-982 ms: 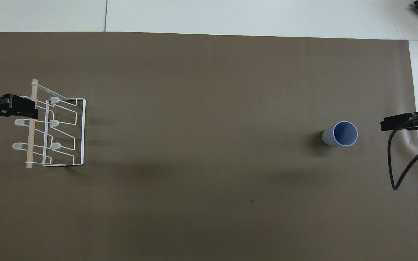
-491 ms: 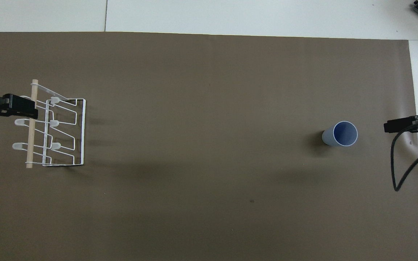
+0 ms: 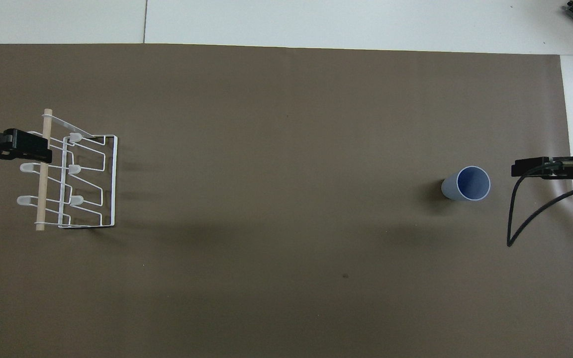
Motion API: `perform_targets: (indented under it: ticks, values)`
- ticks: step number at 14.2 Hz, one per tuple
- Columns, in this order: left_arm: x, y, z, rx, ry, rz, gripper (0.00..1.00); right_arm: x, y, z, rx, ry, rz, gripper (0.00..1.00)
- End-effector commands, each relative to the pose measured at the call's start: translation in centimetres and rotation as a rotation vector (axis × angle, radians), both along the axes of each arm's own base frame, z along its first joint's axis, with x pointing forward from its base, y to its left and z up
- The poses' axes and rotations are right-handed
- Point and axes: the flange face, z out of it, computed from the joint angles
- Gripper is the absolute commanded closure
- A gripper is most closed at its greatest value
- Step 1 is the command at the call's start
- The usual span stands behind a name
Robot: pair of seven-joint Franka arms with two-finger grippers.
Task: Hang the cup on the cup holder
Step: 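Reach the right gripper down to the white cup and grasp its rim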
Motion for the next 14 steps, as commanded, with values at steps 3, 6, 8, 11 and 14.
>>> perform_targets:
  ticks: [3,6,8,11,14]
  values:
    - [-0.3,0.1,-0.2,-0.009,0.003,0.004,0.00,0.9,2.2,-5.2,0.015,-0.007,0.015,0.00]
    - [-0.3,0.1,-0.2,-0.009,0.001,0.004,0.00,2.0,2.0,-9.6,0.020,0.014,0.018,0.00]
    - [-0.3,0.1,-0.2,-0.009,0.001,0.004,0.00,2.7,2.1,-11.5,0.022,0.020,0.022,0.00]
    - [-0.3,0.1,-0.2,-0.009,0.001,0.005,0.00,2.7,3.7,-12.9,0.023,0.029,0.051,0.00]
    - [-0.3,0.1,-0.2,-0.009,0.001,0.004,0.00,2.2,5.0,-13.9,0.024,0.045,0.068,0.00]
